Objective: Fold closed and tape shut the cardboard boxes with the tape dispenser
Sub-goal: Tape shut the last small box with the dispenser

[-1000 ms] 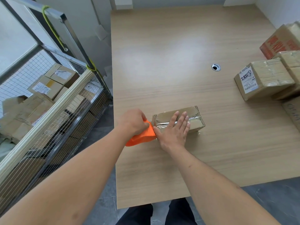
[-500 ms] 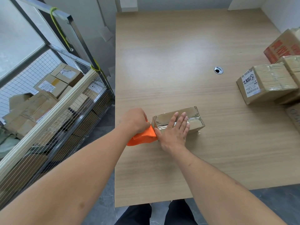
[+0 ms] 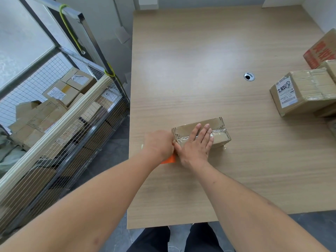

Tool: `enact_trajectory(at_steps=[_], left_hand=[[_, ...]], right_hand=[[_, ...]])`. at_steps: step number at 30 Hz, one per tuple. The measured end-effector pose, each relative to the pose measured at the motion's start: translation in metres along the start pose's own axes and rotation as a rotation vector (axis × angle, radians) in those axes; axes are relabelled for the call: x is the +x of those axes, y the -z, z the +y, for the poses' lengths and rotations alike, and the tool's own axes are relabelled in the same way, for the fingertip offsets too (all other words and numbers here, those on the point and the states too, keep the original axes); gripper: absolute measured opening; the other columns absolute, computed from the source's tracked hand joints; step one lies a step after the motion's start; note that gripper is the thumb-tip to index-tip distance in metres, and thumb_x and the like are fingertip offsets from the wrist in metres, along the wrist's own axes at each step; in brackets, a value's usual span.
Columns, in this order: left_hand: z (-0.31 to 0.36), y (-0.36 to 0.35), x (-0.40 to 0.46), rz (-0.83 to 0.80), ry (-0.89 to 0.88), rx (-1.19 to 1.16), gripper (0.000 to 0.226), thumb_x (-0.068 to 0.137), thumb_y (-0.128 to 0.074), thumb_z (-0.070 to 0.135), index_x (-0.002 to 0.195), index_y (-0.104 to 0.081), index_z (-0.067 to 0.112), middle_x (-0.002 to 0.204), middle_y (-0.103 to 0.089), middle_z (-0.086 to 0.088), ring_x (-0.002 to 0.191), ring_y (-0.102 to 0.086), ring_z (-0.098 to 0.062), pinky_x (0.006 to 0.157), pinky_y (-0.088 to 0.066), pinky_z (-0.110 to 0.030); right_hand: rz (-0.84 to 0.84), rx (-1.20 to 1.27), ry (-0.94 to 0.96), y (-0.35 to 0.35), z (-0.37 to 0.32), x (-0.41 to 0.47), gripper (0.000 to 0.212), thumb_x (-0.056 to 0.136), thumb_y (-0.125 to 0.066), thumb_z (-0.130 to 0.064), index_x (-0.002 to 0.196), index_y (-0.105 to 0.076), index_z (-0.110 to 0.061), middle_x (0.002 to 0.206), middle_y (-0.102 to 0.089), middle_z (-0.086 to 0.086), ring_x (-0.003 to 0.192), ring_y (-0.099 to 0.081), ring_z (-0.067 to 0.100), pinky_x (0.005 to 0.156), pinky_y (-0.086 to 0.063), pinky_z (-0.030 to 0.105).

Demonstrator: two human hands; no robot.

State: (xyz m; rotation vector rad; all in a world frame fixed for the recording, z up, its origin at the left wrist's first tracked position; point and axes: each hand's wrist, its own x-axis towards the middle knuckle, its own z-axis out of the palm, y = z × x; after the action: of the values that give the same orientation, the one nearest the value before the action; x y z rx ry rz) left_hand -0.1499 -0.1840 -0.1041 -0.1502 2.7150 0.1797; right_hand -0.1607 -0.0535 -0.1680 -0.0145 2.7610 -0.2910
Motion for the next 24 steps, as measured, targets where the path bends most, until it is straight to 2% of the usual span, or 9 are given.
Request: enact_trajectory(at_steps=[4, 8, 13, 15, 16, 19, 20, 22, 24], left_hand=[[-0.022, -0.005, 0.004, 0.066, 0.018, -0.035, 0.029, 0.093, -0.057, 0.042, 0.114, -0.070, 0.027, 0.112, -0.070, 0.000, 0.109, -0.064, -0.028, 0.078, -0.044, -0.034], [-0.050, 0.009, -0.001, 0.228, 0.045, -0.060, 0.035, 0.096, -0.055, 0.053, 0.127, -0.064, 0.039, 0.118, -0.070, 0.003, 0.112, -0.064, -0.026, 0.082, -0.047, -0.037], [-0.079, 0.014, -0.015, 0.335, 0.042, -0.202, 0.048, 0.100, -0.049, 0.057, 0.140, -0.056, 0.031, 0.110, -0.073, -0.010, 0.103, -0.067, -0.035, 0.080, -0.051, -0.042], [-0.086, 0.012, -0.020, 0.328, -0.005, -0.354, 0.046, 0.102, -0.051, 0.049, 0.143, -0.053, 0.029, 0.111, -0.072, -0.011, 0.101, -0.067, -0.036, 0.083, -0.053, -0.043], [-0.087, 0.011, -0.023, 0.321, -0.039, -0.430, 0.043, 0.103, -0.052, 0.044, 0.144, -0.052, 0.030, 0.109, -0.072, -0.009, 0.098, -0.068, -0.033, 0.081, -0.052, -0.041], [-0.090, 0.010, -0.031, 0.320, -0.133, -0.578, 0.038, 0.104, -0.055, 0.035, 0.141, -0.051, 0.040, 0.090, -0.066, 0.010, 0.078, -0.063, -0.003, 0.066, -0.044, -0.025], [-0.089, 0.009, -0.033, 0.316, -0.156, -0.594, 0.037, 0.104, -0.055, 0.035, 0.139, -0.050, 0.044, 0.085, -0.065, 0.013, 0.075, -0.062, 0.000, 0.063, -0.042, -0.021], [-0.088, 0.008, -0.037, 0.297, -0.193, -0.616, 0.037, 0.102, -0.054, 0.037, 0.137, -0.047, 0.047, 0.086, -0.064, 0.012, 0.073, -0.062, -0.003, 0.061, -0.045, -0.024], [-0.087, 0.006, -0.040, 0.299, -0.241, -0.617, 0.040, 0.100, -0.058, 0.026, 0.134, -0.048, 0.045, 0.100, -0.064, 0.008, 0.081, -0.062, -0.010, 0.069, -0.049, -0.033]], right_hand=[[0.022, -0.003, 0.019, -0.003, 0.003, 0.000, 0.115, 0.092, -0.036, -0.076, 0.155, 0.023, 0.000, 0.161, 0.029, 0.028, 0.151, 0.026, 0.040, 0.122, 0.015, 0.052], [-0.018, -0.081, 0.046, 0.004, 0.008, 0.001, 0.116, 0.092, -0.037, -0.075, 0.154, 0.025, 0.001, 0.161, 0.027, 0.029, 0.151, 0.026, 0.042, 0.122, 0.013, 0.054], [-0.027, -0.213, 0.198, 0.027, 0.015, 0.001, 0.128, 0.081, -0.077, -0.051, 0.157, 0.011, 0.003, 0.164, 0.014, 0.029, 0.154, 0.012, 0.043, 0.126, 0.001, 0.052], [-0.012, -0.265, 0.277, 0.032, 0.019, -0.002, 0.123, 0.081, -0.080, -0.041, 0.159, 0.005, -0.001, 0.167, 0.008, 0.025, 0.156, 0.005, 0.039, 0.127, -0.005, 0.049], [-0.003, -0.292, 0.314, 0.033, 0.023, -0.004, 0.116, 0.085, -0.078, -0.035, 0.160, 0.004, -0.004, 0.167, 0.007, 0.024, 0.156, 0.003, 0.038, 0.127, -0.007, 0.047], [0.027, -0.332, 0.404, 0.031, 0.033, -0.009, 0.091, 0.100, -0.060, -0.019, 0.161, 0.007, -0.008, 0.167, 0.009, 0.025, 0.156, 0.002, 0.038, 0.127, -0.007, 0.044], [0.029, -0.344, 0.434, 0.029, 0.037, -0.011, 0.085, 0.104, -0.053, -0.017, 0.161, 0.009, -0.009, 0.167, 0.011, 0.026, 0.156, 0.003, 0.039, 0.127, -0.006, 0.045], [0.020, -0.381, 0.510, 0.023, 0.044, -0.014, 0.076, 0.108, -0.040, -0.015, 0.159, 0.016, -0.009, 0.166, 0.016, 0.026, 0.156, 0.008, 0.039, 0.127, -0.002, 0.046], [-0.006, -0.400, 0.593, 0.020, 0.051, -0.012, 0.077, 0.107, -0.036, -0.012, 0.158, 0.021, -0.010, 0.165, 0.022, 0.023, 0.155, 0.013, 0.038, 0.127, 0.003, 0.046]])
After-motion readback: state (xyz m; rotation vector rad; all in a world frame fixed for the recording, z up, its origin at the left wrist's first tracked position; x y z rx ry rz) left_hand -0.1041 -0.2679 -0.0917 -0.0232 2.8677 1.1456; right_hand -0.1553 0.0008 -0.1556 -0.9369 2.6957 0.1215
